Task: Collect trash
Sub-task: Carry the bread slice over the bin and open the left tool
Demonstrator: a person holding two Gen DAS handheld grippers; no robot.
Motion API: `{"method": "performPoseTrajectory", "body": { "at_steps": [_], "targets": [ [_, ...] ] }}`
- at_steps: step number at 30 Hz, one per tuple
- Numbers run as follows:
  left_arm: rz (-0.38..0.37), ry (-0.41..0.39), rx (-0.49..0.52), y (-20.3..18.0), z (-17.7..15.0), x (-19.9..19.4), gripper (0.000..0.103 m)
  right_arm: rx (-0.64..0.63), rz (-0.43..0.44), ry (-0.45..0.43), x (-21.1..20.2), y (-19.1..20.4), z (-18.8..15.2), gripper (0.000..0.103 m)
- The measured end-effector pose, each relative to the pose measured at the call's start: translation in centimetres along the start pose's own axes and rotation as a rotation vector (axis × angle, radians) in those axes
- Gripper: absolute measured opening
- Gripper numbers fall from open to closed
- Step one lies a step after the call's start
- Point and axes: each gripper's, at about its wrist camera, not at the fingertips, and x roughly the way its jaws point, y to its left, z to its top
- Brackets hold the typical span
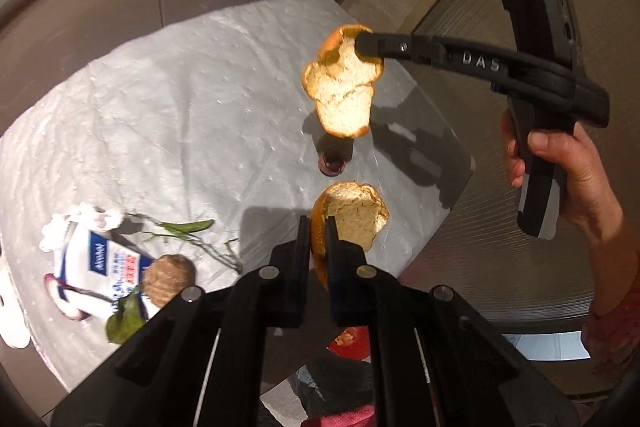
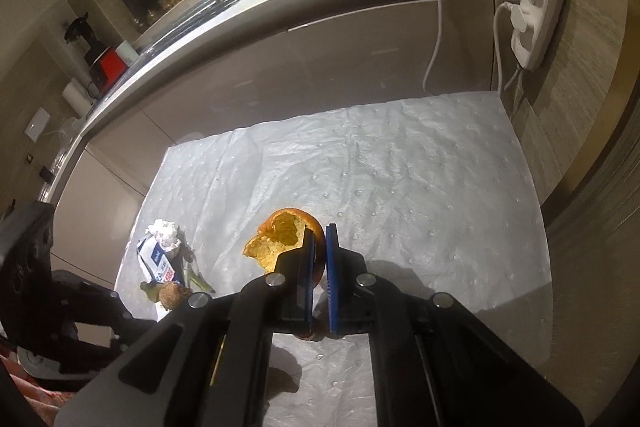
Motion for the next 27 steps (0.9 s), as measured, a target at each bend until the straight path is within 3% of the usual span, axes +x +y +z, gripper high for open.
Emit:
{"method": "performPoseTrajectory", "body": {
  "at_steps": [6, 11, 19, 23, 24, 27],
  "targets": [
    [0.139, -0.12, -0.081, 6.6, -3.5, -9.3, 0.007, -0.056, 0.104, -0.027, -0.8, 7.4, 1.1, 0.006],
    [0.284, -0.133, -0.209, 14.7, -9.1, -14.1, 0.007, -0.082, 0.202, -0.038, -0.3, 14.7, 1.8, 0.006],
    [0.393, 0.009, -0.323, 25.8, -17.3, -11.0, 0.007, -0.103, 0.256, -0.026, 1.1, 24.4, 2.9, 0.006],
    [0.367, 0.121, -0.391, 31.1, -19.8, -7.2, 0.009, -0.13, 0.231, -0.01, 1.6, 28.2, 3.1, 0.006],
    [0.352, 0.156, -0.409, 32.2, -20.3, -6.4, 0.014, -0.134, 0.226, -0.007, 1.7, 28.9, 3.1, 0.006],
    [0.368, 0.191, -0.405, 33.7, -21.1, -5.0, 0.054, -0.143, 0.206, 0.002, 2.3, 30.9, 2.9, 0.006]
  ]
}}
